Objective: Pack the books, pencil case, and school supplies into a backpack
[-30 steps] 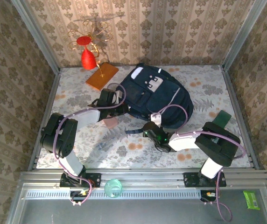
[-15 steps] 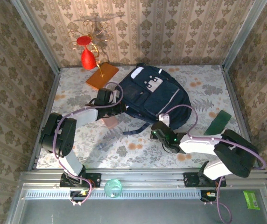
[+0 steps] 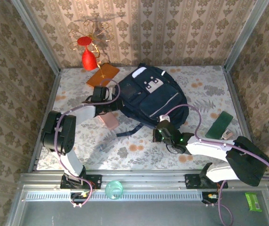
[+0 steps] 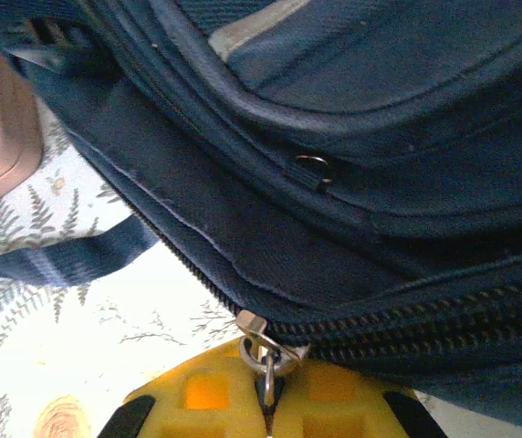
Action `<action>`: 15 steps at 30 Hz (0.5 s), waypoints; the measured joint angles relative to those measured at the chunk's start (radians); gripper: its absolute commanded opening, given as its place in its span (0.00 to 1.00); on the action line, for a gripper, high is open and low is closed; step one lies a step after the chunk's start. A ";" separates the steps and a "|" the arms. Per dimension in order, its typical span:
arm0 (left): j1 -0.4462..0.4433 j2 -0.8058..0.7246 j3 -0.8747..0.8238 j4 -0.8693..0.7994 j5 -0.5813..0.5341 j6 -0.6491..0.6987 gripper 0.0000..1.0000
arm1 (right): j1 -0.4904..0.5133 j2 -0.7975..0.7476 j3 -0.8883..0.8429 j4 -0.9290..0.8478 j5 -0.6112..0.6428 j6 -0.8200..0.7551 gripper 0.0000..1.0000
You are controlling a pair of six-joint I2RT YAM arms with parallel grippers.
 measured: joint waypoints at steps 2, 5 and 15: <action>0.004 -0.052 -0.031 0.019 -0.018 0.035 0.54 | -0.006 0.002 0.018 -0.002 -0.043 -0.019 0.00; -0.003 -0.167 -0.080 0.037 -0.052 0.108 0.58 | -0.010 0.015 0.053 -0.005 -0.102 -0.046 0.00; -0.230 -0.367 -0.215 0.157 -0.002 0.660 0.61 | -0.058 0.027 0.095 -0.008 -0.233 -0.083 0.00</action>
